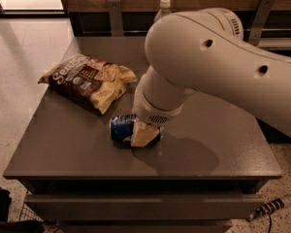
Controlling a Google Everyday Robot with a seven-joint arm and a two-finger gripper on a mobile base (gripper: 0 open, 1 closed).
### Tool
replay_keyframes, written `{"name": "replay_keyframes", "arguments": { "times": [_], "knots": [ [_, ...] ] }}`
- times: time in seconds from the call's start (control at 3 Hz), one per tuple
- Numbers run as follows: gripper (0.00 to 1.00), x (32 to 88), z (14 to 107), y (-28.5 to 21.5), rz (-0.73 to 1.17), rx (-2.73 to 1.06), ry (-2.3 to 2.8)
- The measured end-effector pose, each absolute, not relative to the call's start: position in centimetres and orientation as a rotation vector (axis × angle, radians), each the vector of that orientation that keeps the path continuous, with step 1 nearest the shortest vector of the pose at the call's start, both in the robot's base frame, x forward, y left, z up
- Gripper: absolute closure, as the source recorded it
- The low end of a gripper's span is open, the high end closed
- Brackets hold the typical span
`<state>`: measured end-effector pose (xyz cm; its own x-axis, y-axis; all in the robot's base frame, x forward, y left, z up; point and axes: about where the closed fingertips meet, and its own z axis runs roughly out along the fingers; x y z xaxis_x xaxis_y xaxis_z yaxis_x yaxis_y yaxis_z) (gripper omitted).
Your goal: Knock pepsi can over
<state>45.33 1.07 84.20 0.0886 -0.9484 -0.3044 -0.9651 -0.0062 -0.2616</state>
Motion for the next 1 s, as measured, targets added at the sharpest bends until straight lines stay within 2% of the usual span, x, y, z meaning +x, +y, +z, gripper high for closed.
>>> {"name": "replay_keyframes", "arguments": {
  "times": [0.33, 0.67, 1.0],
  "knots": [
    [0.82, 45.29, 84.22, 1.16, 0.057, -1.98, 1.88],
    [0.53, 45.24, 84.23, 1.26, 0.056, -1.983, 1.877],
    [0.28, 45.2, 84.24, 1.33, 0.056, -1.985, 1.875]
  ]
}}
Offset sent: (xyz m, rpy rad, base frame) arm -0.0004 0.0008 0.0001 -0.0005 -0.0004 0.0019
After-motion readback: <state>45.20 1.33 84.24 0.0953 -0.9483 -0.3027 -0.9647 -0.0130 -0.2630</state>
